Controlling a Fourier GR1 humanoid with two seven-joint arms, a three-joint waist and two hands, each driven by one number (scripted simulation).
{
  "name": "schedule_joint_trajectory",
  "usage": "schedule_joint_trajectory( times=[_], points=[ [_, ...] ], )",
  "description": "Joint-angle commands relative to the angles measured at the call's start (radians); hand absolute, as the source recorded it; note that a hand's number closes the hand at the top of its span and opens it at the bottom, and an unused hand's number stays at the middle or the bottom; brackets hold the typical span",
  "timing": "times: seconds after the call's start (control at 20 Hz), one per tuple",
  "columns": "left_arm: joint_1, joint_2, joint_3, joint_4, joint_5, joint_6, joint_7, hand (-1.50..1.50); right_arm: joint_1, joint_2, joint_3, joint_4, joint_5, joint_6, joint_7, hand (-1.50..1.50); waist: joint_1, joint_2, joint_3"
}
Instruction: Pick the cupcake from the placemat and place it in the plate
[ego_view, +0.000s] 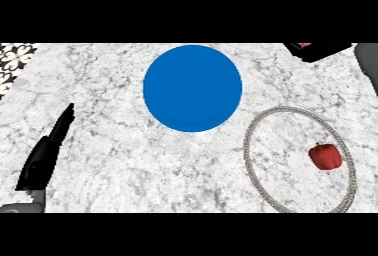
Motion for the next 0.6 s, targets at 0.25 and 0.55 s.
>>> schedule_joint_trajectory(
  times=[0.25,0.55],
  points=[
    [0.049,0.029,0.066,0.013,0.028,-0.019,-0.033,0.00,-0.207,0.190,0.014,0.242,0.045,0.019,-0.026,1.50,-0.039,-0.014,-0.002],
    [0.042,0.004,0.057,-0.001,0.007,0.003,-0.012,0.00,-0.256,0.366,0.065,0.291,0.104,-0.024,0.105,1.50,-0.057,-0.020,-0.002]
  ],
)
